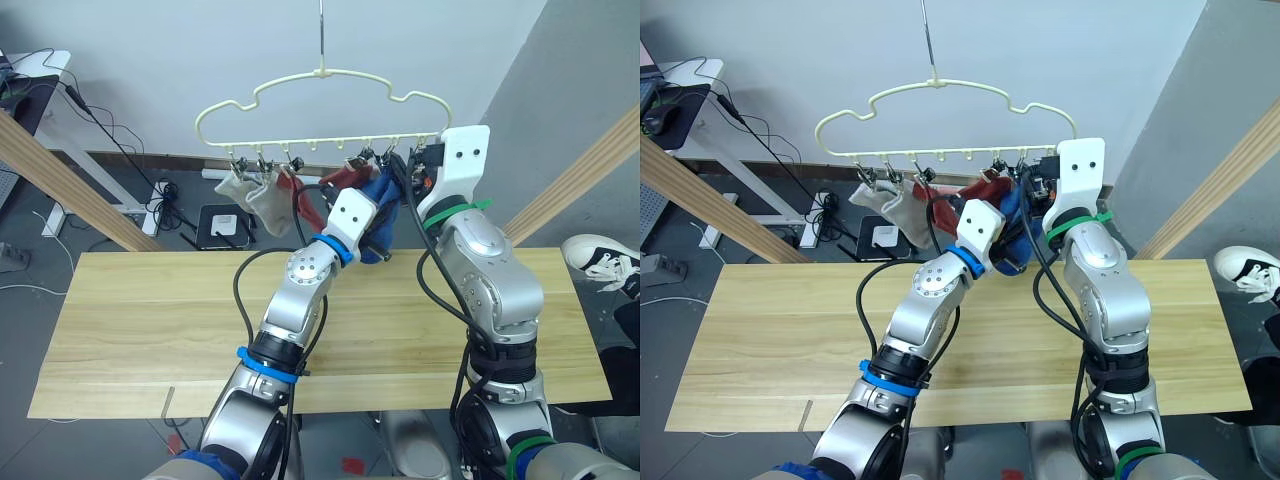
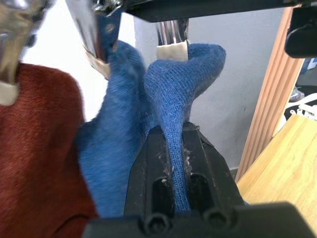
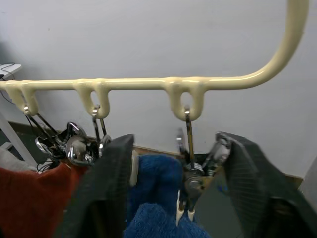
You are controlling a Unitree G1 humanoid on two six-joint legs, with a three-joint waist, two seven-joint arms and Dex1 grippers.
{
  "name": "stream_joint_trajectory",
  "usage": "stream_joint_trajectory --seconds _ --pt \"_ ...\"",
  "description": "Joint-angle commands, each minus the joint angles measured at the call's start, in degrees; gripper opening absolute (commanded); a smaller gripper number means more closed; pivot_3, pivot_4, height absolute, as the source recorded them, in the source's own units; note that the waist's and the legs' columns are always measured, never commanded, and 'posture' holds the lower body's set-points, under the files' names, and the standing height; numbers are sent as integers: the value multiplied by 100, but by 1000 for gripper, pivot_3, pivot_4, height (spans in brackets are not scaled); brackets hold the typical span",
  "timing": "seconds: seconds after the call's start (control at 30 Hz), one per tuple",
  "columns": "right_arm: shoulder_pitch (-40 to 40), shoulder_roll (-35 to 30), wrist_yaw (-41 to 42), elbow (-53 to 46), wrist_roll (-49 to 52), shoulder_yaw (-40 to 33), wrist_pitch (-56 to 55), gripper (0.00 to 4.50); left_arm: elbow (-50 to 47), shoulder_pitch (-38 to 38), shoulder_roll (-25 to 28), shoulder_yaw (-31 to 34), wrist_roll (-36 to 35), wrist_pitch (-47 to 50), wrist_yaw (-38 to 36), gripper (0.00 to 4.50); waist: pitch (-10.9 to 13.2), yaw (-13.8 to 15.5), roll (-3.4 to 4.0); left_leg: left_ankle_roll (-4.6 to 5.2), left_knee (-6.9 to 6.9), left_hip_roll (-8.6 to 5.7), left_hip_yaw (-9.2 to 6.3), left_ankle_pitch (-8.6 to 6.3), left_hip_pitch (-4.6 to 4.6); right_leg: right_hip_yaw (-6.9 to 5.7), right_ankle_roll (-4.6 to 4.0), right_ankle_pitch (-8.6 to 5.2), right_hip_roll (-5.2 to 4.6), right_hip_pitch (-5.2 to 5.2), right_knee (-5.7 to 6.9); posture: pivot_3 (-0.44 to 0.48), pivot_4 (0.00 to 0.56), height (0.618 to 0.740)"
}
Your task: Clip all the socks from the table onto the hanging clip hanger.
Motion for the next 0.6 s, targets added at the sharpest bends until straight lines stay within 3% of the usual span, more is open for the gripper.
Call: stream_joint_trajectory --seconds 0.03,0.07,0.1,0.3,0.47,0.6 --pt "-8 -13 -57 -354 25 -98 -56 4093 -222 -64 -105 -109 -27 -48 3 0 0 0 0 0 0 0 0 0 0 0 0 0 0 0 0 -149 306 740" --pt "-5 -20 -61 -378 34 -109 -48 4453 -213 -68 -113 -116 -27 -44 5 0 0 0 0 0 0 0 0 0 0 0 0 0 0 0 0 -149 306 740" --pt "1 -27 -62 -415 51 -128 -40 4484 -203 -73 -122 -122 -30 -36 10 0 0 0 0 0 0 0 0 0 0 0 0 0 0 0 0 -149 306 740" --pt "117 -246 273 -990 538 -501 270 4484 -150 -116 -193 -125 -45 -5 55 0 0 10 0 0 0 0 0 0 -2 0 0 0 0 0 -1 -147 311 740" --pt "460 -886 990 -1674 1257 -732 742 4484 -118 -115 -237 -72 -113 28 46 0 0 17 0 0 0 -1 0 0 -2 0 0 0 0 1 -2 -158 314 740" --pt "740 -1467 1476 -2020 1763 -927 1049 4500 -102 -109 -226 -28 -203 89 -4 1072 0 12 0 1 1 -2 -1 0 0 1 1 -1 1 4 -1 -167 314 740"
